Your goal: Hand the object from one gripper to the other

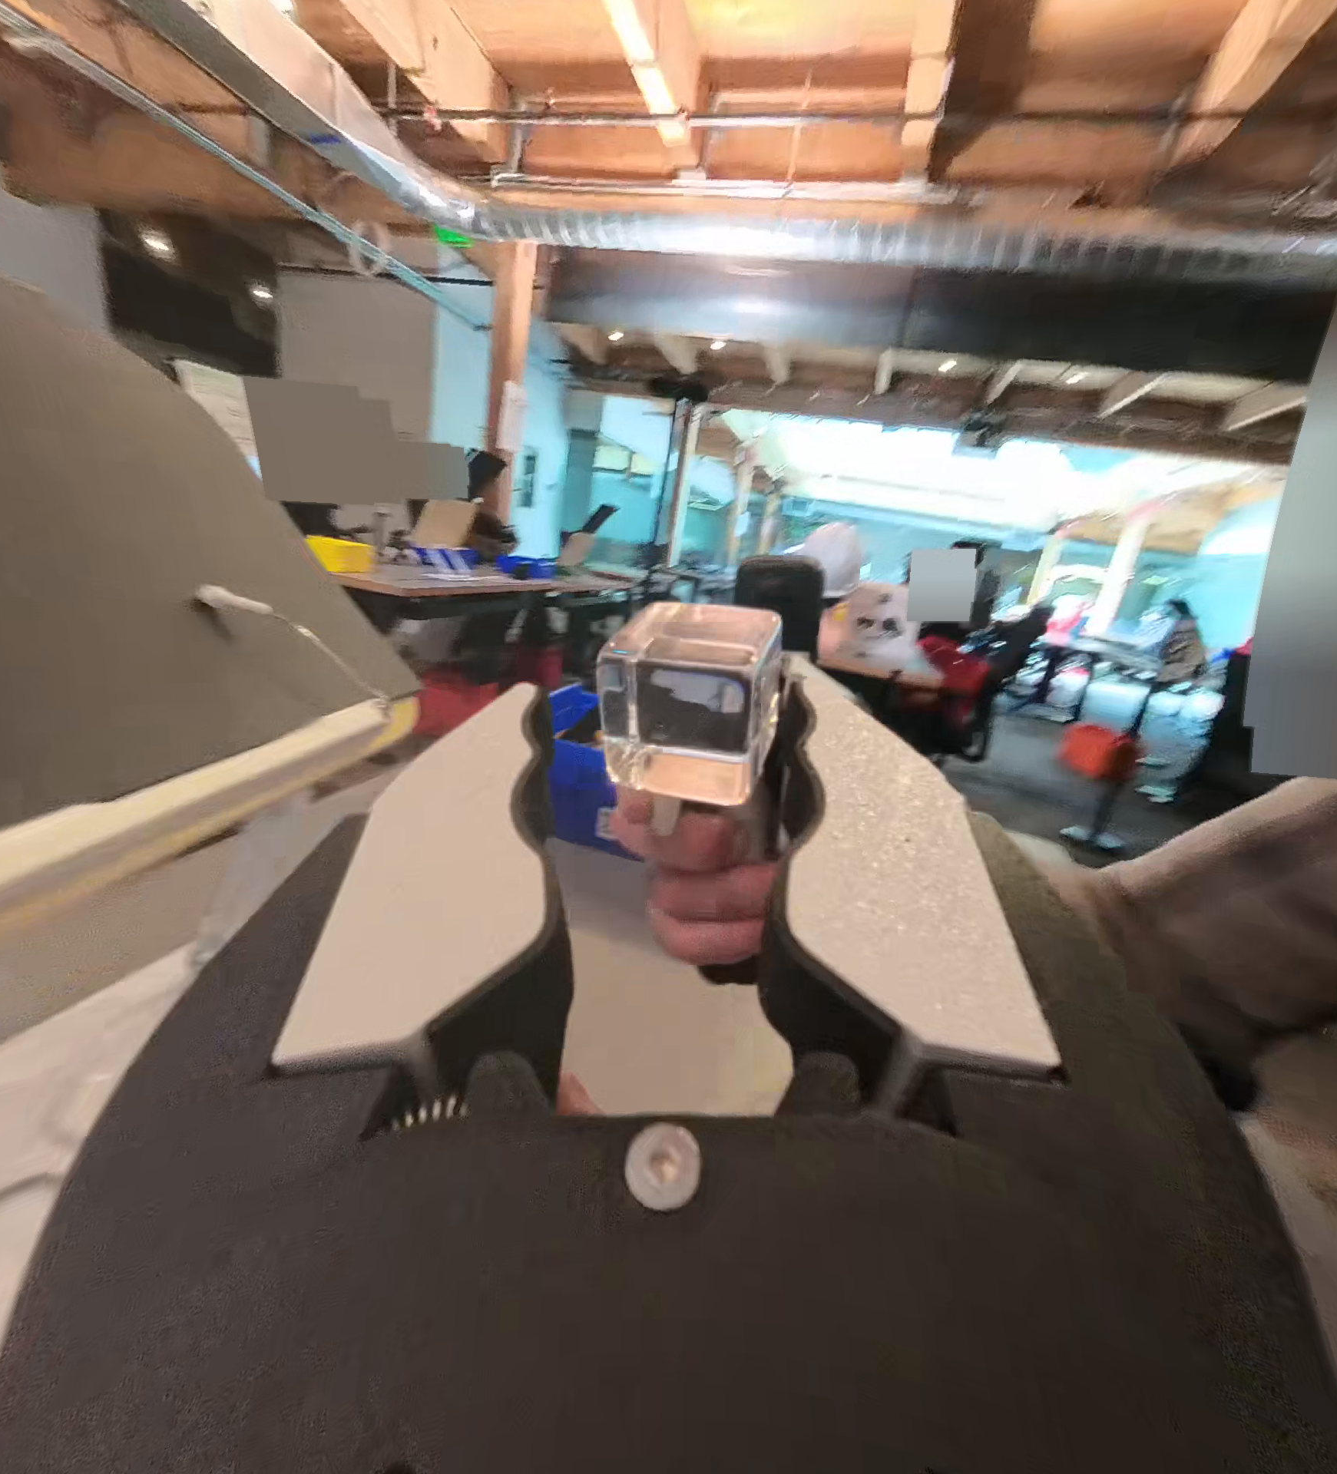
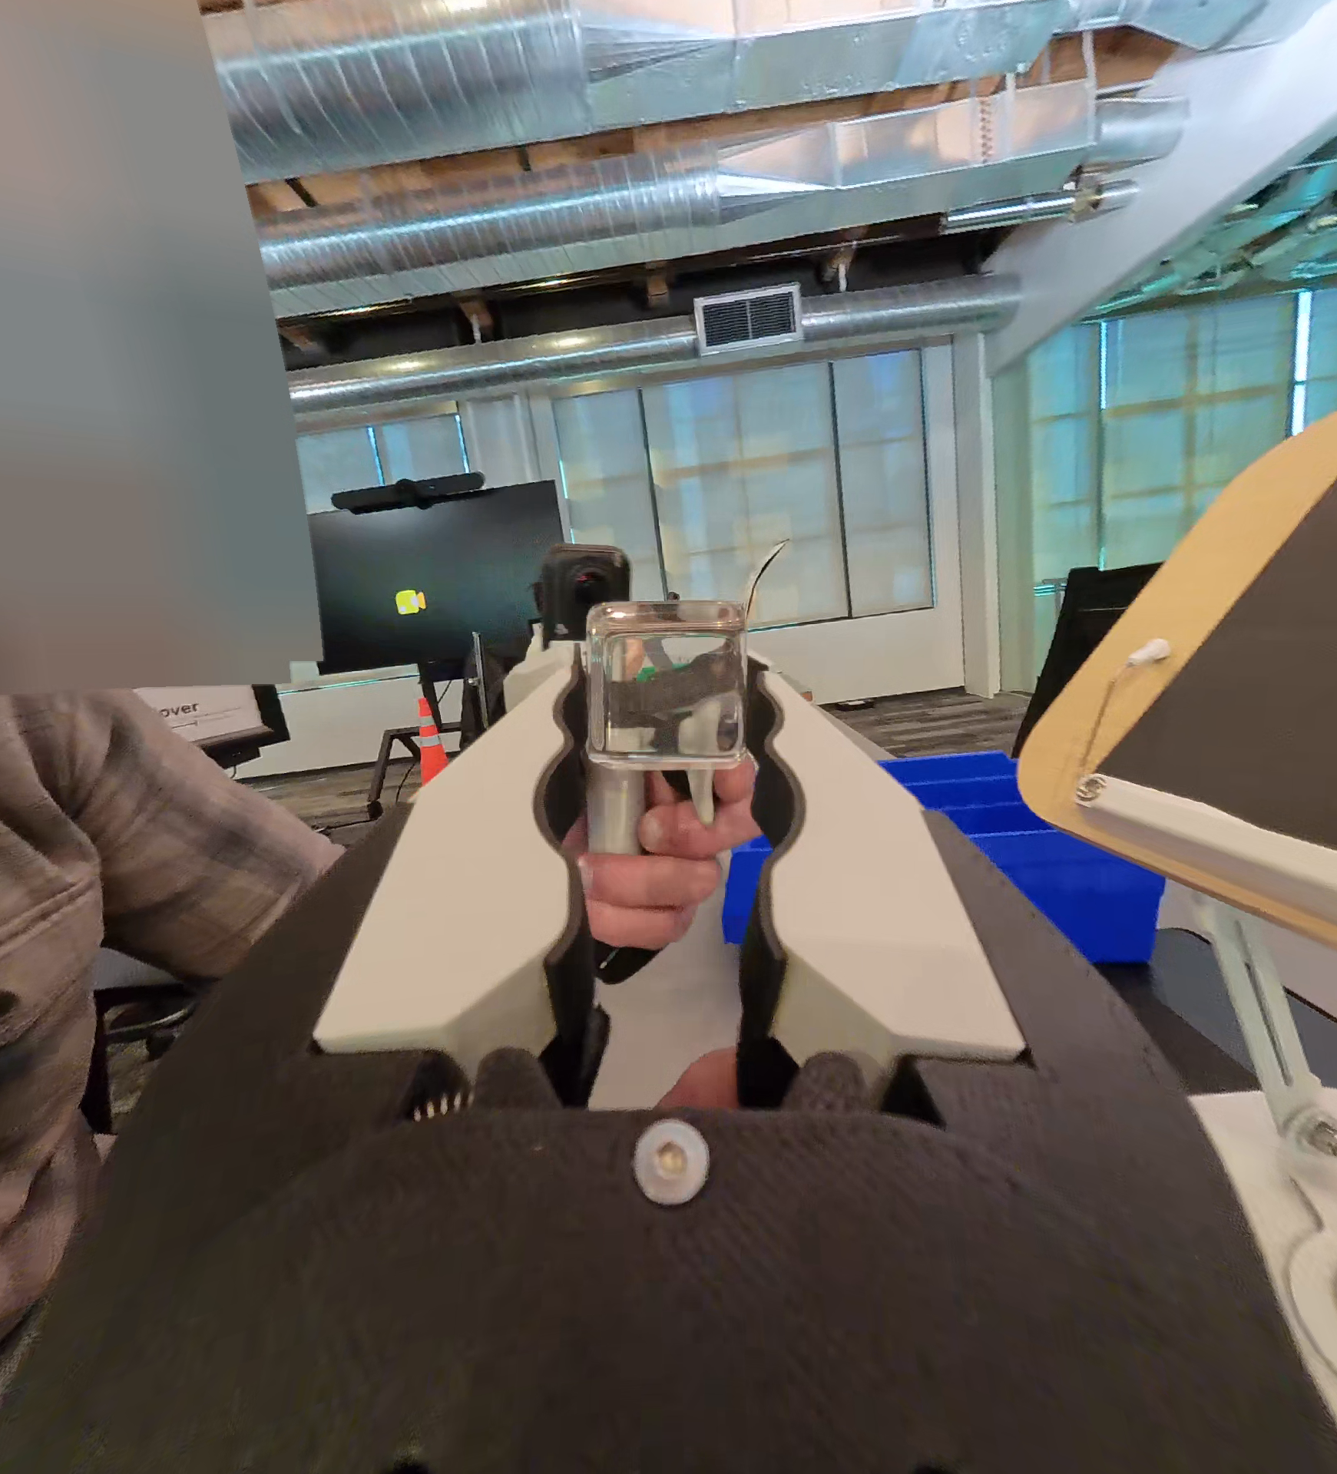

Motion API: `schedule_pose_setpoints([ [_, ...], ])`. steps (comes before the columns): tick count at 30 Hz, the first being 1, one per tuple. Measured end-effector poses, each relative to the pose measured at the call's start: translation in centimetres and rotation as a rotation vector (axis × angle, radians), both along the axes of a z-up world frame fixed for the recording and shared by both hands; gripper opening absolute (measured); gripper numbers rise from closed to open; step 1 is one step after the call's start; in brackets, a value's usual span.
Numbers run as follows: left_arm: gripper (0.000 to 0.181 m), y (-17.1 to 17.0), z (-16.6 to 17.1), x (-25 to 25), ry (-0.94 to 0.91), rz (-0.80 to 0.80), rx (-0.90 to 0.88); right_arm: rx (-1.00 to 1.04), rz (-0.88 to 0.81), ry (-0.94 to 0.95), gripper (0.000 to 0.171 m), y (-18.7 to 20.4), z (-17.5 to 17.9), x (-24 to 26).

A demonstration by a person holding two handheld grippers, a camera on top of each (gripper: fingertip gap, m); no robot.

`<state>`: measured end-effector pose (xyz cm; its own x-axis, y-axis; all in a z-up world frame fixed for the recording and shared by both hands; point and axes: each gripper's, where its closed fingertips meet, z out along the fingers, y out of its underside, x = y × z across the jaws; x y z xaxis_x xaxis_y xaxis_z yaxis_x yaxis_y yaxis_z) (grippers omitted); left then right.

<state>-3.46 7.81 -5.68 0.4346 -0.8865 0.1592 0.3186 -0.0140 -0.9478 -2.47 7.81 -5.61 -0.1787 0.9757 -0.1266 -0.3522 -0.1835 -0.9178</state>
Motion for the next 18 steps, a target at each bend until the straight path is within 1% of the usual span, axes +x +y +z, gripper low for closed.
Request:
schedule_pose_setpoints([
  [2, 0.053, -0.2, -0.2, 0.3, -0.02, -0.035, -0.02, 0.004, 0.018, 0.009, 0.037, -0.4, 0.0, -0.1],
  [4, 0.052, -0.8, -0.5, 1.1, 0.002, -0.068, -0.01, 0.001, 0.026, 0.016, 0.037, -0.6, -0.1, -0.2],
  [6, 0.049, -0.9, -0.7, 1.5, 0.012, -0.07, -0.013, 0.004, 0.038, 0.021, 0.038, -0.9, -0.1, -0.3],
  [7, 0.044, -0.9, -0.7, 1.4, 0.003, -0.065, -0.013, 0.002, 0.045, 0.026, 0.038, -1.0, -0.1, -0.3],
  [13, 0.043, -1.0, -0.6, 1.2, -0.007, -0.056, 0.01, 0.003, 0.047, 0.019, 0.038, -1.1, -0.1, -0.5],
  [16, 0.042, -0.5, -0.7, 0.7, 0.053, 0.034, 0.066, 0.036, -0.019, -0.025, 0.044, -0.4, -0.2, -0.6],
  [18, 0.042, 0.0, -0.8, 0.4, 0.14, 0.139, 0.133, 0.061, -0.073, -0.06, 0.049, 0.4, -0.1, -0.4],
])
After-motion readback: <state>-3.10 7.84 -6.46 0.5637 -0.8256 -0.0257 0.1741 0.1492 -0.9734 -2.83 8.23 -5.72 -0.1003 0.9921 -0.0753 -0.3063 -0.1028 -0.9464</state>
